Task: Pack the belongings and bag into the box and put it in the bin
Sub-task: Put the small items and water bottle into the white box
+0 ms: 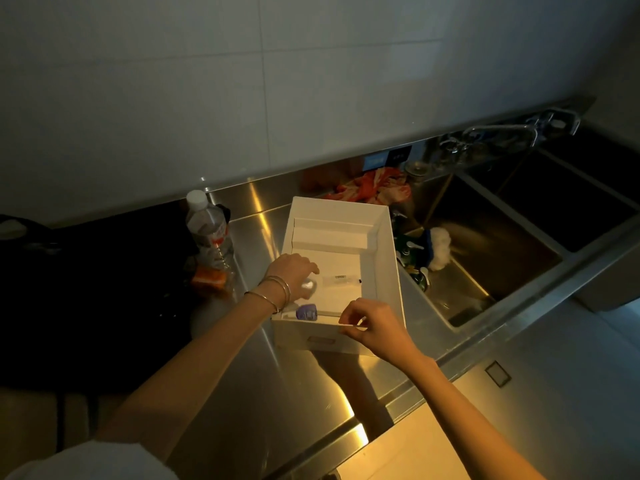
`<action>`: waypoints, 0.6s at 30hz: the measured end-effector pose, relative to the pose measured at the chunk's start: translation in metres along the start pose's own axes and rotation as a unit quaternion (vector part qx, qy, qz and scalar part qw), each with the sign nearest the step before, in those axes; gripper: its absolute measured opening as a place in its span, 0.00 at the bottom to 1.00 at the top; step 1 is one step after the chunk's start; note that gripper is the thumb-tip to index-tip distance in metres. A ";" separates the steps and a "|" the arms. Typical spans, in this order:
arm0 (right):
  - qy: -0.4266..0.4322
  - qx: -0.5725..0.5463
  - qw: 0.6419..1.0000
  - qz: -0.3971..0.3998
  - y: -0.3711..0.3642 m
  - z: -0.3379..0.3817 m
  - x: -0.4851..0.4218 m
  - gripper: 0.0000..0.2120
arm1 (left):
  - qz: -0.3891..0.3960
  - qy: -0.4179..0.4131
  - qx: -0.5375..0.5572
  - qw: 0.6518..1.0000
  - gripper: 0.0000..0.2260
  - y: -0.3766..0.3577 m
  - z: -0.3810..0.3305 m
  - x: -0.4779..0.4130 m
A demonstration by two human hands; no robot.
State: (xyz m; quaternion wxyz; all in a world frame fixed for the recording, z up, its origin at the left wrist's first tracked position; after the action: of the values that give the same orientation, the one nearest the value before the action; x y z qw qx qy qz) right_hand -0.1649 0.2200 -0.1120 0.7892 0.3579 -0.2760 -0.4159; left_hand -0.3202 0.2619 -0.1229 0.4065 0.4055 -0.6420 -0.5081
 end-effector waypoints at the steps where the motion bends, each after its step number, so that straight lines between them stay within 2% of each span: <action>1: -0.001 -0.002 1.000 0.004 -0.001 0.000 -0.001 0.03 | -0.047 0.004 0.058 0.997 0.15 0.006 0.003 0.006; 3: 0.003 -0.004 1.000 0.014 -0.001 0.002 -0.002 0.03 | -0.155 0.008 0.128 0.979 0.09 0.018 0.014 0.027; 6: 0.016 -0.002 0.999 0.031 -0.005 0.011 -0.004 0.04 | -0.284 0.001 0.119 0.951 0.09 0.030 0.036 0.068; 8: 0.023 -0.003 0.999 0.031 -0.009 0.016 -0.007 0.05 | -0.312 0.049 0.125 0.941 0.10 0.025 0.059 0.093; 11: 0.022 -0.005 0.999 0.030 -0.018 0.022 -0.010 0.05 | -0.275 0.130 0.102 0.947 0.09 0.002 0.091 0.118; 18: 0.007 -0.003 1.000 0.031 -0.025 0.029 -0.014 0.04 | -0.127 0.103 0.047 0.985 0.17 -0.037 0.125 0.111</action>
State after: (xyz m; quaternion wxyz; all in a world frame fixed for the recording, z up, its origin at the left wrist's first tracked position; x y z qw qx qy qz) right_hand -0.2047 0.2121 -0.1162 0.8044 0.3498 -0.2802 -0.3899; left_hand -0.4710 0.1930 -0.1663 0.3831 0.5522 -0.5633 -0.4806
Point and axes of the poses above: each hand's wrist, its own x-axis away from the middle knuckle, its own y-axis out of the back of the hand, z = x × y, the point moved 7 cm from there along -x, towards the middle knuckle, and after that the axes turned 13 degrees about -y, right-handed, at the moved point
